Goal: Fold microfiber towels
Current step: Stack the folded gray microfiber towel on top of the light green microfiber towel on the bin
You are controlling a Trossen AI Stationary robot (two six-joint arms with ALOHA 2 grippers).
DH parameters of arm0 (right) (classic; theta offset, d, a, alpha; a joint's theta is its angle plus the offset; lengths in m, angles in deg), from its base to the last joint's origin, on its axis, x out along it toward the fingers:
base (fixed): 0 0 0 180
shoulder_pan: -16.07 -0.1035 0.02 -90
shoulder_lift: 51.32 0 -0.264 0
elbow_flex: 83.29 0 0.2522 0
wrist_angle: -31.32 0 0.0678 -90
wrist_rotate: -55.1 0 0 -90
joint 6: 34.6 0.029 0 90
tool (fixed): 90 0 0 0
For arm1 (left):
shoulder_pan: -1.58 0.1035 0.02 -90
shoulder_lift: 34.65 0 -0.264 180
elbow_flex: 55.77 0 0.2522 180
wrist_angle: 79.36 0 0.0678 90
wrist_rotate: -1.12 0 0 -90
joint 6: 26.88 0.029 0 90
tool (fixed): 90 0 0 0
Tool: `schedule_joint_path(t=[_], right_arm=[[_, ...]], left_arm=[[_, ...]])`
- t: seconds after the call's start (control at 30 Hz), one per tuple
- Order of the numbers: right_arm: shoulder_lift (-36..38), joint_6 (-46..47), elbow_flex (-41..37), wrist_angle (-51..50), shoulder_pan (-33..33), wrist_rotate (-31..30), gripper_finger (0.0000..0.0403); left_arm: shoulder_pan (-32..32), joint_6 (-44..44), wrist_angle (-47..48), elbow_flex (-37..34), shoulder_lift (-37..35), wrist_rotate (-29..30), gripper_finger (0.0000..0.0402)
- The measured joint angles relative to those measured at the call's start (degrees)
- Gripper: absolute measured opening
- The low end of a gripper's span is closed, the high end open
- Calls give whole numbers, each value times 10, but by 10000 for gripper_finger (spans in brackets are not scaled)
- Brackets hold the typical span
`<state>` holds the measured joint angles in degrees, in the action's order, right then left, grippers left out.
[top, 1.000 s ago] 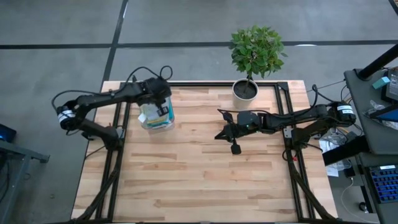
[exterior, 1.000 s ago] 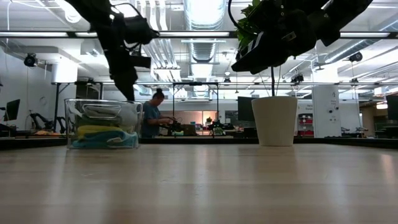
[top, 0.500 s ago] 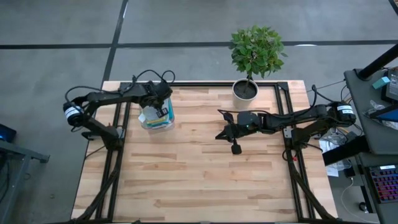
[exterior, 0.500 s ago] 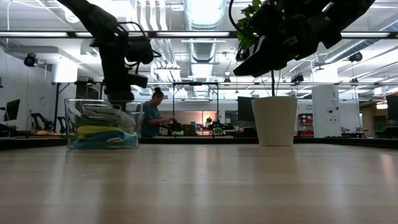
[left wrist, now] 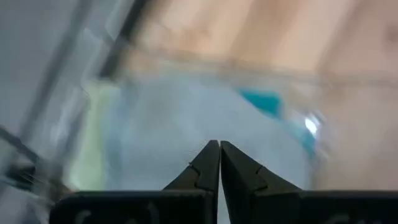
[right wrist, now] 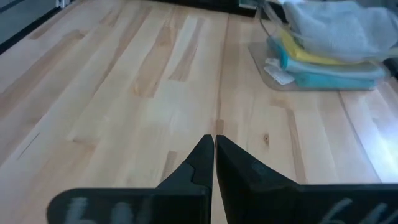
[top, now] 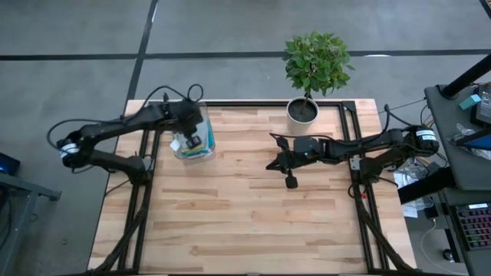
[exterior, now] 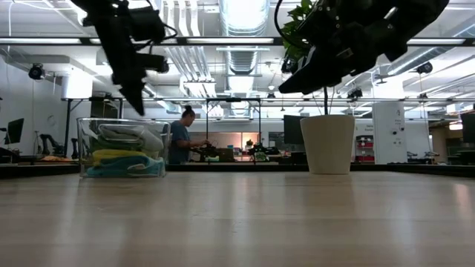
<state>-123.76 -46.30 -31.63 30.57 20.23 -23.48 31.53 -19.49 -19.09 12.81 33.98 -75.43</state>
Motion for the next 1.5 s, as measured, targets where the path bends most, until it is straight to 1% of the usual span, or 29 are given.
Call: schedule_joint_path(t=[0.07, 0.13, 0.2, 0.3, 0.4, 0.47, 0.57, 0.67, 0.77, 0.93, 1.0, 1.1, 1.17, 1.3, 1.5], right_arm=[[0, -2, -6, 16, 1, 0, 9], [0, -3, -10, 26, 2, 1, 9], [0, -3, -11, 27, 3, 1, 9], [0, -3, -11, 27, 3, 1, 9], [0, -3, -11, 28, 3, 1, 9], [0, -7, -11, 29, 3, 1, 9], [0, -24, -13, 39, 3, 1, 9], [0, -52, -25, 77, 10, 22, 9], [2, -71, -42, 106, 30, 57, 9], [23, -80, -75, 125, 80, 114, 9], [41, -79, -87, 125, 96, 127, 9], [80, -72, -105, 126, 112, 130, 9], [109, -65, -117, 124, 120, 130, 9], [166, -58, -142, 118, 124, 128, 9], [234, -44, -172, 118, 124, 126, 9]], left_arm=[[0, -18, 38, -11, -16, -29, 0], [-1, -47, 57, -25, -26, -42, 0], [-1, -66, 59, -44, -30, -42, 0], [-1, -71, 56, -72, -29, -39, 0], [-1, -71, 50, -86, -22, -23, 0], [-1, -72, 50, -87, -18, -9, 0], [-1, -72, 53, -81, -18, -8, 0], [-13, -85, 42, -67, -37, -5, 0], [-60, -74, -12, -70, -79, -4, 0], [-183, -23, -154, -106, -189, -7, 0], [-227, -21, -208, -128, -235, 0, 0], [-269, -11, -265, -165, -299, 21, 0], [-283, -6, -294, -190, -336, 36, 0], [-283, -5, -316, -230, -397, 69, 0], [-284, -6, -328, -264, -434, 85, 0]])
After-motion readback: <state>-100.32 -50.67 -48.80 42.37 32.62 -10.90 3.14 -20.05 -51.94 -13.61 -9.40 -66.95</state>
